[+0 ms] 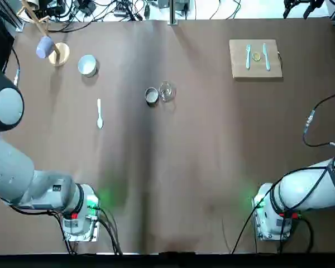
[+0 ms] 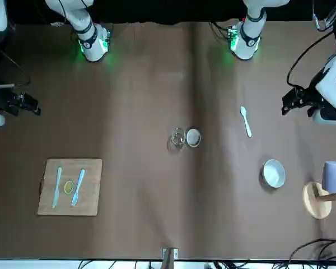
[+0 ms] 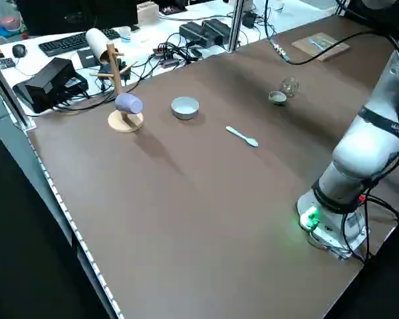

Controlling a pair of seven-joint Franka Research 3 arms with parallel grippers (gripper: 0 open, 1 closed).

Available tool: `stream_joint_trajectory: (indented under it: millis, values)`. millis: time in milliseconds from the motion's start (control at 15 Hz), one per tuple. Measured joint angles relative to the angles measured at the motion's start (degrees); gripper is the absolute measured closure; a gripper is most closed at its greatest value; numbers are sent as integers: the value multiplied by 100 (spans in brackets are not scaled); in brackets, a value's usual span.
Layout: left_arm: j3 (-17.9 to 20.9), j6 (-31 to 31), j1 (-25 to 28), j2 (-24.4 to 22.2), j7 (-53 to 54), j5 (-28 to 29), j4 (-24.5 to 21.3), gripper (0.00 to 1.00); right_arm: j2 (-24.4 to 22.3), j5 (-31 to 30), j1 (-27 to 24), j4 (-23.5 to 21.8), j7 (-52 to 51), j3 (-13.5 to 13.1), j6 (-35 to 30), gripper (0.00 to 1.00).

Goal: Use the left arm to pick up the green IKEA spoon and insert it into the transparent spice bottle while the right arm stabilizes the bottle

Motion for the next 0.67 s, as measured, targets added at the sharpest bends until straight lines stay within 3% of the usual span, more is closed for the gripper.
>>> stream_joint_trajectory:
  millis: [400,667]
  values:
    - [1,-8,-3,17,-44,111,-18,0,0,0,1,0,0,6,2,0]
    - [10,-58,72,174,-796,119,-248,0,0,0,68,-2,1,23,49,0]
